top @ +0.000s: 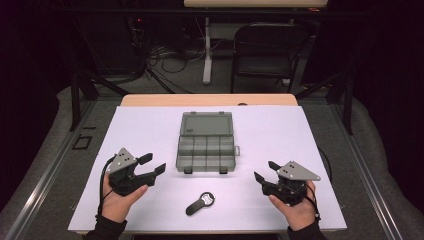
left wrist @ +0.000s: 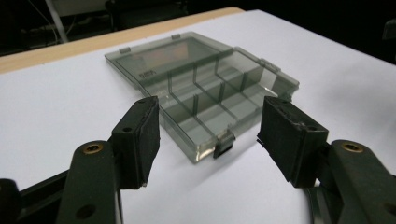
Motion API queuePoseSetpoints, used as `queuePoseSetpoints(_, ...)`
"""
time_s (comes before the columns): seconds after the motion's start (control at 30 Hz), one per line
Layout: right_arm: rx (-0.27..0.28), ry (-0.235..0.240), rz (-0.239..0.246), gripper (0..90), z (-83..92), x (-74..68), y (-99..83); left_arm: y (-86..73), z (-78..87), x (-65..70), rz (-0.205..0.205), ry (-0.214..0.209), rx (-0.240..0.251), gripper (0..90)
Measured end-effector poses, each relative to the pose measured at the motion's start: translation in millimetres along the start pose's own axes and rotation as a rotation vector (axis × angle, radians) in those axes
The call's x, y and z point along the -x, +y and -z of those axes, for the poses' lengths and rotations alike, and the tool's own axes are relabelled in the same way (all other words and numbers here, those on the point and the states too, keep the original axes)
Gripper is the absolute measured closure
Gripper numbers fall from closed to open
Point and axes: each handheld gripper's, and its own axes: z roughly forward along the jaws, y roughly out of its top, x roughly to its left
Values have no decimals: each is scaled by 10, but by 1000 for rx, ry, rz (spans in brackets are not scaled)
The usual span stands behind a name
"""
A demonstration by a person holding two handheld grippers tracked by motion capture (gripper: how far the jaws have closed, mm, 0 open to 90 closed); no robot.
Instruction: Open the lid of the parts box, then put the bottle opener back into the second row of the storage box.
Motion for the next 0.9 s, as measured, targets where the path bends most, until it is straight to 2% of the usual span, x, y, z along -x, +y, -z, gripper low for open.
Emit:
queuePoseSetpoints(0.17,1,-8,12,392,49,22,-111,-64,-10,10,-1,-13,-13,380)
queuePoseSetpoints(0.23,4,-17,-6,392,75,57,-171,-84,-7,11,4,-14,-14,380)
queuePoseSetpoints(0.43,6,-46,-8,395,82,110,-235,-134,-55,61,-5,-23,-40,380)
queuePoseSetpoints(0.47,-1,-46,-28,395,72,128,-256,-151,-89,94,-9,-37,-56,380)
queuePoseSetpoints(0.53,3,-47,-36,395,55,136,-276,-156,-117,137,-20,-48,-72,378)
queuePoseSetpoints(0.63,-9,-40,-30,395,47,126,-283,-152,-138,180,-27,-64,-82,373)
queuePoseSetpoints(0.73,-9,-33,-27,395,33,123,-283,-148,-172,255,-38,-97,-101,374)
queuePoseSetpoints(0.9,-22,-19,-27,395,-3,109,-299,-158,-230,367,-49,-129,-148,387)
